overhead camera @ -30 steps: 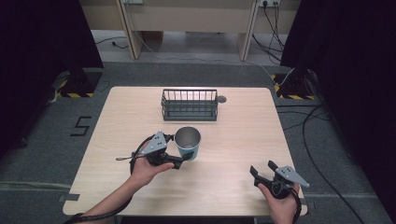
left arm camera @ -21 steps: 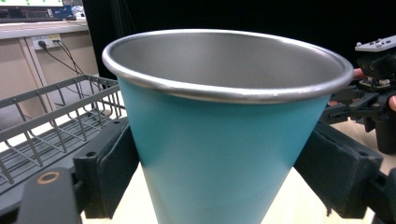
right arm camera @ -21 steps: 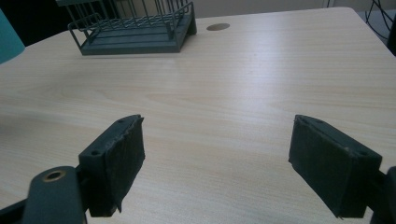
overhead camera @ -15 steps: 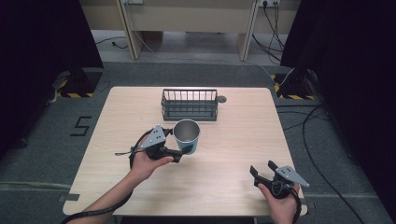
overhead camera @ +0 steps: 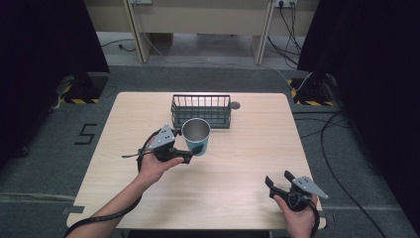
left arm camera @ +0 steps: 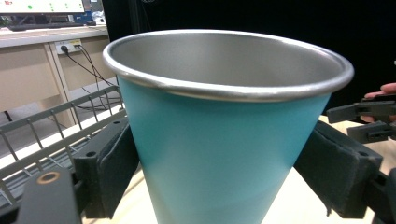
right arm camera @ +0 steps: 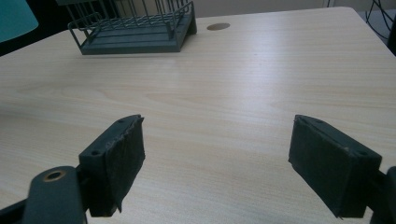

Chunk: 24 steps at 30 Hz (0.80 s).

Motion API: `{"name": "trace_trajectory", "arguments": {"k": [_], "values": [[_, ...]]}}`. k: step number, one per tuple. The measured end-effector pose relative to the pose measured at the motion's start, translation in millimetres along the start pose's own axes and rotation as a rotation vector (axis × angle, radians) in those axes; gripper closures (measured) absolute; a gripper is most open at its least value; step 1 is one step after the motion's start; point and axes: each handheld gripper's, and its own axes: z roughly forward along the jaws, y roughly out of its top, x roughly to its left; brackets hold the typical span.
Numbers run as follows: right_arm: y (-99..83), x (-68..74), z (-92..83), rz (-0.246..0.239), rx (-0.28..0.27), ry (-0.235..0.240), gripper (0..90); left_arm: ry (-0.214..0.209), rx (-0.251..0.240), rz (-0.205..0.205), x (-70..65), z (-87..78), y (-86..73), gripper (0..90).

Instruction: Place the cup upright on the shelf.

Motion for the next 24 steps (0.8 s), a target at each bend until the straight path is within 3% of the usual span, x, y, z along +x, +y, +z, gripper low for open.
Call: {"name": "trace_trajectory", "arguments": {"k": [24], "values": [[0.0,-0.1,0.0,0.001,0.0,0.0,19.2,0.055,-0.007,-0.001,23.6,15.3,14.9,16.3]]}}
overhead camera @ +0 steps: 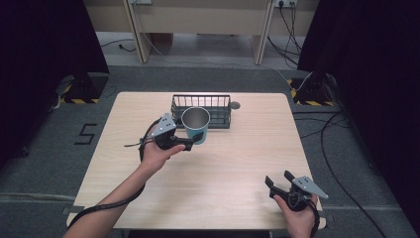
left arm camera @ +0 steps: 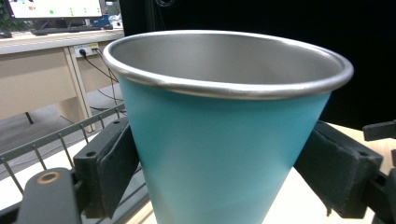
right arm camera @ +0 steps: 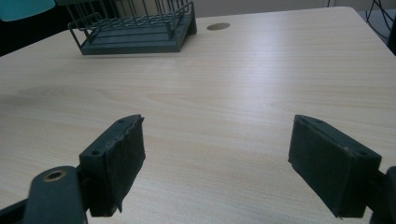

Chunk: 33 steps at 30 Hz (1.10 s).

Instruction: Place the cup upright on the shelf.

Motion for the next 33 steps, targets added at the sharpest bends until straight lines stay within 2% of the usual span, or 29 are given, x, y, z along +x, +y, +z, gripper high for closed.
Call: {"name": "trace_trajectory", "arguments": {"k": [9,16,33], "values": [[0.0,-0.2,0.0,0.003,-0.001,0.001,19.2,0.024,-0.005,0.0,9.1,8.2,7.9,16.3],[0.2,-0.7,-0.3,0.0,0.002,0.004,19.3,0.042,-0.002,-0.013,16.6,14.0,8.9,16.3],[0.2,-0.9,-0.2,0.001,0.0,0.006,19.4,0.083,0.0,-0.016,29.4,25.6,13.5,16.2]]}}
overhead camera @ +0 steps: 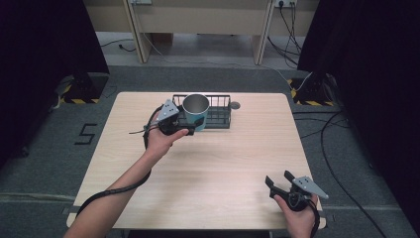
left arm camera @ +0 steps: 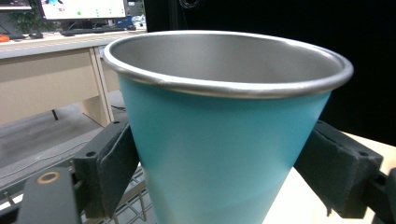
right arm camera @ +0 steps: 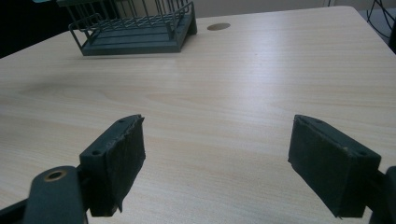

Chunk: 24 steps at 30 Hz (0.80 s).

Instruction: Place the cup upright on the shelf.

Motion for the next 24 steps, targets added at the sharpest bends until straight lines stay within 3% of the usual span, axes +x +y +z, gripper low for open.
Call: {"name": "trace_trajectory", "arguments": {"k": [24], "values": [[0.0,-0.7,-0.2,0.0,-0.001,0.001,19.5,0.064,0.007,-0.025,14.5,23.8,3.8,16.2]]}}
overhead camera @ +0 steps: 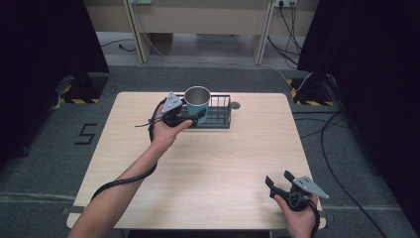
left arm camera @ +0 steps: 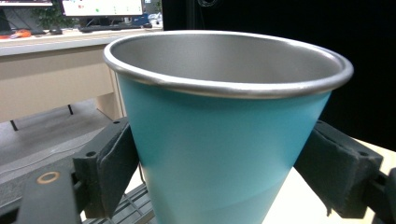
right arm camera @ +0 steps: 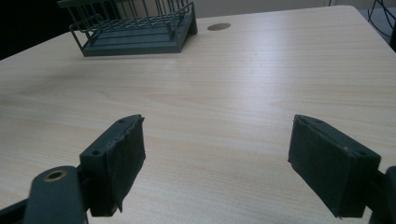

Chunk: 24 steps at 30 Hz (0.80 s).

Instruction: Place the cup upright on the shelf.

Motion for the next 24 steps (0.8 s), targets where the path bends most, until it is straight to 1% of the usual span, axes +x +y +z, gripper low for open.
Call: {"name": "trace_trajectory", "arguments": {"k": [5,13,21,22,23,24], "values": [[0.0,-0.1,0.0,0.001,0.0,0.0,19.5,0.009,0.002,-0.002,1.5,4.1,0.7,16.2],[-0.1,0.1,-0.2,0.009,0.0,0.002,19.5,0.025,-0.006,0.001,5.2,8.9,6.8,16.3],[0.0,0.7,0.3,0.002,0.004,0.005,19.6,0.04,-0.004,-0.003,8.1,14.2,9.2,16.2],[0.0,0.7,0.2,0.001,0.004,0.005,19.6,0.048,-0.007,0.006,9.2,14.8,9.9,16.2],[-0.1,0.7,0.2,0.001,0.003,0.005,19.6,0.044,-0.005,-0.007,9.1,15.7,10.3,16.2],[0.0,0.6,0.1,0.001,0.002,0.004,19.7,0.046,-0.006,-0.007,9.8,16.3,11.1,16.2]]}}
